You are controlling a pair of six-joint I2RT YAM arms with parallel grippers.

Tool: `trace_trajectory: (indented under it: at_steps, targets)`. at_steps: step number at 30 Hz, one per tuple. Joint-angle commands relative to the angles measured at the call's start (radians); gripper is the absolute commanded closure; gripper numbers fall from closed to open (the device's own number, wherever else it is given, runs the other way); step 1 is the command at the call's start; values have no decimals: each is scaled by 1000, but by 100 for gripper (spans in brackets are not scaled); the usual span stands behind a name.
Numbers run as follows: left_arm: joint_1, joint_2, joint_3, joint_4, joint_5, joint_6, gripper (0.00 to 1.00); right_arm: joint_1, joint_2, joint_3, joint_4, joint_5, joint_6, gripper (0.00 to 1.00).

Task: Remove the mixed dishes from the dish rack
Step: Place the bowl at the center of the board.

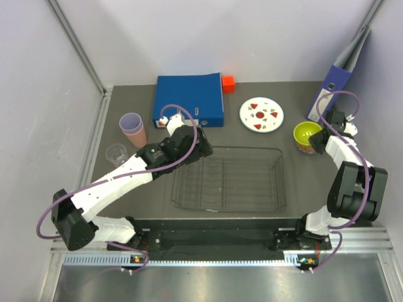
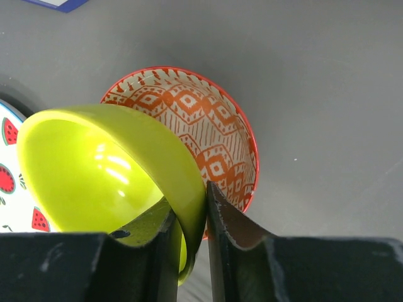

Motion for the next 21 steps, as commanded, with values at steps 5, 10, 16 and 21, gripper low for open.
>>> trace_trajectory:
  at_steps: [5,10,16,21]
  targets:
    - [6,-9,-16,36,5,-4,1,-12,-23,-5,42,32,3,75]
    - [5,-10,-17,34,8,-3,1,-15,-27,-16,39,49,2,73]
    - [6,-10,-20,34,9,-1,1,-16,-32,-13,31,61,-6,68]
    - [5,-7,-19,34,19,4,1,-15,-40,-11,21,67,-15,60]
